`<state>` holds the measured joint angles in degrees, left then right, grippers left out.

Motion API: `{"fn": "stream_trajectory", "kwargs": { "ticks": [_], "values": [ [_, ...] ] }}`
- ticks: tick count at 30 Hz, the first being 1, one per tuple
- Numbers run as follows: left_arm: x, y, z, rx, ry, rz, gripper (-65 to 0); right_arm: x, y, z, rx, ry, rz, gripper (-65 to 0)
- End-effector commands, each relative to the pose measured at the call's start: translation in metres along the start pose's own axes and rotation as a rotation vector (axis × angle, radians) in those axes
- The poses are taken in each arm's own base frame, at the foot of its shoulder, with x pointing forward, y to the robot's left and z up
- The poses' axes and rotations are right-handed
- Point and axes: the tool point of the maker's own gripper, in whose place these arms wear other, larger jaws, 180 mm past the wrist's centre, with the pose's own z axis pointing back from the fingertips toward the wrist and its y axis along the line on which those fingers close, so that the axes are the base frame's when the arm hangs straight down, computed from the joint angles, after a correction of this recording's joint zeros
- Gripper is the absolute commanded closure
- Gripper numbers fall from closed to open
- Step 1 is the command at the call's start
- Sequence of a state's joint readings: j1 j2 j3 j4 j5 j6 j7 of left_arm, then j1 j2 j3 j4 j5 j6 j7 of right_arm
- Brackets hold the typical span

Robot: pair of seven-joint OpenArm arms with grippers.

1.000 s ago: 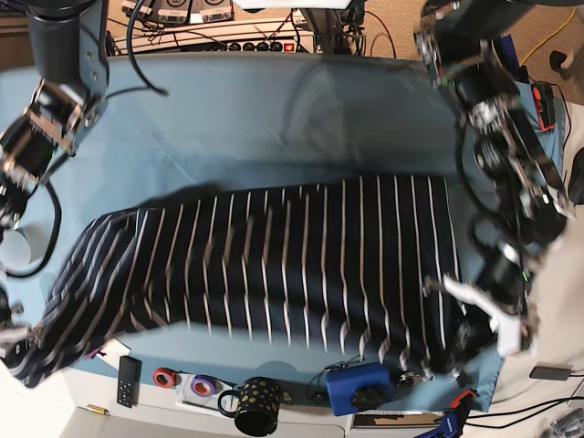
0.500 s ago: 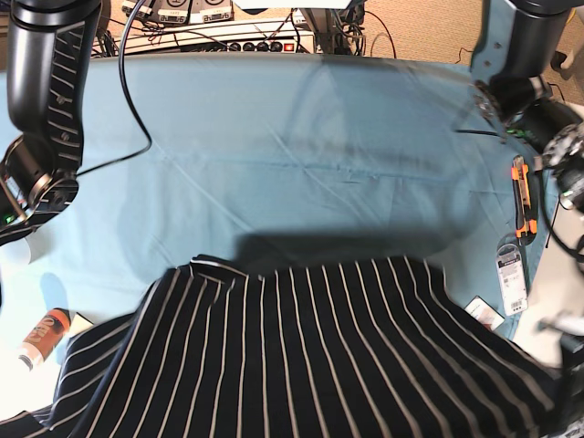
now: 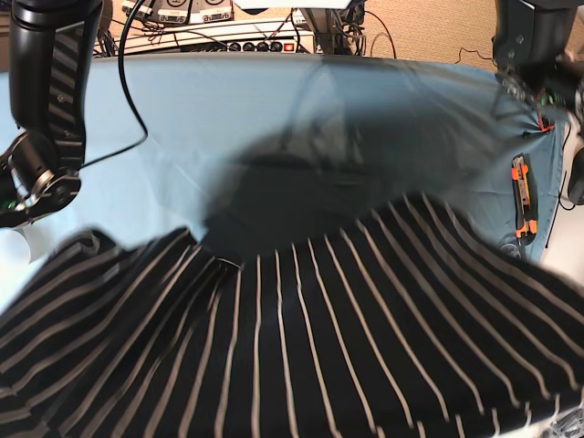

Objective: Layout the t-shirt on the table in an organized manner, then fold the t-shirt properly
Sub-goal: 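Lift the striped shirt high with both grippers and shake it out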

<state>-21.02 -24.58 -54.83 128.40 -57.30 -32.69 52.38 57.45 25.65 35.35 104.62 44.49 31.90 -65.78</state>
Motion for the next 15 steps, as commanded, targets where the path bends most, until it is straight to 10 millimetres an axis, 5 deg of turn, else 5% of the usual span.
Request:
{"fn": "stream_trajectory", "kwargs": {
  "ticks": [1,8,15],
  "values": [
    [0.02,0.003,0.004,0.021,-0.058,-0.042,0.0,0.028,-0.003,0.007,-0.008,-0.109,-0.003,0.0],
    [0.034,0.013,0.022,0.097,-0.075,-0.101,0.0,0.033,-0.004,0.04,-0.052,-0.172,0.009,0.0],
    [0.031,0.022,0.036,0.15,-0.089,-0.036,0.0,0.04,0.038,0.071,-0.053,-0.172,0.211,0.0]
  ]
}}
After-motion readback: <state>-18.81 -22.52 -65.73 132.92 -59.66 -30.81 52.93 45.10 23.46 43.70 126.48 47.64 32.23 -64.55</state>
